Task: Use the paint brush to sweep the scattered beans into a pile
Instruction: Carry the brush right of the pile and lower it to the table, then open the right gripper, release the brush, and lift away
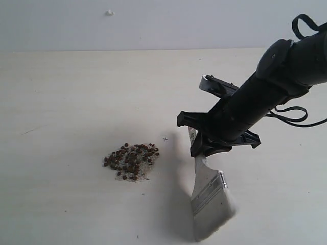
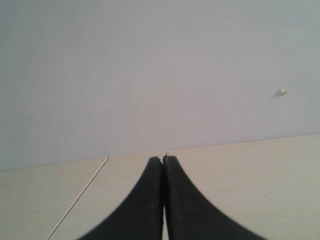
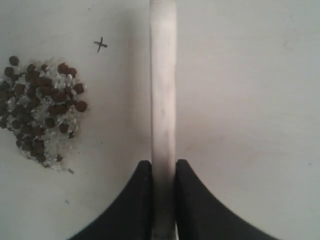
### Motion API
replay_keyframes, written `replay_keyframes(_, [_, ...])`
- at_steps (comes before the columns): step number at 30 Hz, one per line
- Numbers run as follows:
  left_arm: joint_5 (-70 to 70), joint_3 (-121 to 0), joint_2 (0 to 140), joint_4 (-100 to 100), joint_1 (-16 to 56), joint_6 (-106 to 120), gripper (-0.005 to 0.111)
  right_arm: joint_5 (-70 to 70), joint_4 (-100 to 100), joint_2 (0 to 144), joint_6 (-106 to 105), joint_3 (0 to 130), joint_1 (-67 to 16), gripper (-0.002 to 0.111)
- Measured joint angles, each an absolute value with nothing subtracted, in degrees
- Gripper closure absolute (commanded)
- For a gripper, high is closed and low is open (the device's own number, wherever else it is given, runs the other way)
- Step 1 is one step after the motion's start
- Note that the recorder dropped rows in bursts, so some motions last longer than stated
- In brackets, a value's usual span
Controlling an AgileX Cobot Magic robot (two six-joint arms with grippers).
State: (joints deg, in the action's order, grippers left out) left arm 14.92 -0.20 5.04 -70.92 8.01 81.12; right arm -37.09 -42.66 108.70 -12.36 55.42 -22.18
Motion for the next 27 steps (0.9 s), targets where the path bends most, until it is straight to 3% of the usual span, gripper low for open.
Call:
replay_keyframes(7, [14.9, -0.2, 5.0, -70.9, 8.0, 81.1, 0.107, -29.0, -41.3, 109.0, -12.7, 55.4, -22.2, 0.106])
replay_keyframes(20, [14.9, -0.2, 5.0, -70.9, 8.0, 81.1, 0.107, -20.2, -40.6, 109.0, -12.7, 55.4, -22.2, 0.065])
replay_keyframes(24, [14.9, -0.2, 5.0, -70.9, 8.0, 81.1, 0.107, -17.6, -40.3, 108.1, -12.7, 55.4, -22.2, 0.069])
replay_keyframes(27, [14.9, -0.2, 5.0, -70.9, 8.0, 81.1, 0.107, -15.7, -38.0, 104.9, -12.7, 55.4, -22.2, 0.092])
